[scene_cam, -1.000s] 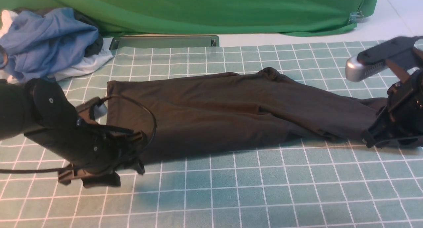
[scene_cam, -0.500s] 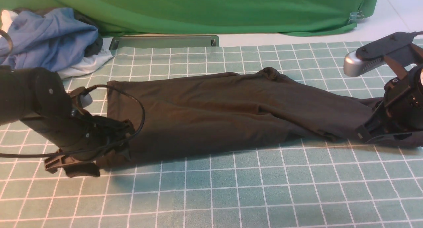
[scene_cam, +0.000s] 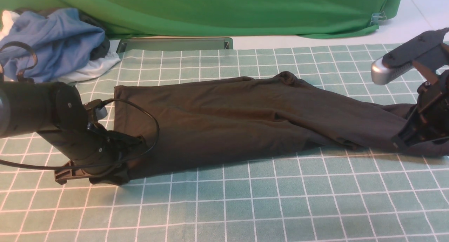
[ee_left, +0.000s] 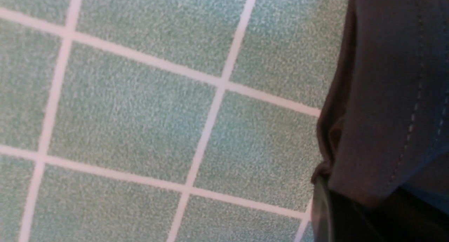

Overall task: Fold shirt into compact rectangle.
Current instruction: 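Pull the folded dark garment lengthwise by its ends to straighten it flat on the table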

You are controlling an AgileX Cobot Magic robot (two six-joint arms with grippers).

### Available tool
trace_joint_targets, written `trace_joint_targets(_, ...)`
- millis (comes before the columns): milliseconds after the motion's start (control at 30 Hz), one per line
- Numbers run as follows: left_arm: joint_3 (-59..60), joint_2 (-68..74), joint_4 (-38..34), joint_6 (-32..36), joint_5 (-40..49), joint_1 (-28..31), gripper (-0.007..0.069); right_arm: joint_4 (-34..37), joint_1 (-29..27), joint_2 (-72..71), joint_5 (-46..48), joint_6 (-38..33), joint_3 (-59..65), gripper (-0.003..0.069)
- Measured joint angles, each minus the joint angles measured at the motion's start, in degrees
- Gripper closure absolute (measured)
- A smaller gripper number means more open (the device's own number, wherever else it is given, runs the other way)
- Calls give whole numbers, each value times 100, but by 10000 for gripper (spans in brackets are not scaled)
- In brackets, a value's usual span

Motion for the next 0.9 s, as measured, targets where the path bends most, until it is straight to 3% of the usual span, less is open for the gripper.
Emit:
trace_joint_targets(33,0,0,11,10,11,0,596,-27,0,13,0,0,0,556)
trace_joint_targets(133,-4,-92,221,39,148,0,607,-259,-117,306,30,50,0,422)
trace_joint_targets(200,-4,-154,267,44,177,0,607,-265,-243,427,-2,128,0,375)
trace_joint_targets(300,-4,-333,328,50,211,49,607,-264,-907,789,-217,528,7,319)
trace_joint_targets(500,-4,-412,339,50,229,111,607,265,-2153,1227,-644,632,7,286)
trace_joint_targets(667,-4,-412,339,50,250,111,607,752,-2981,1655,-1316,524,7,137)
trace_joint_targets(767,-4,-412,339,50,250,111,607,864,-3094,1868,-1654,513,11,111)
trace_joint_targets(900,-4,-412,275,71,250,111,607,971,-3054,2108,-1993,476,11,146)
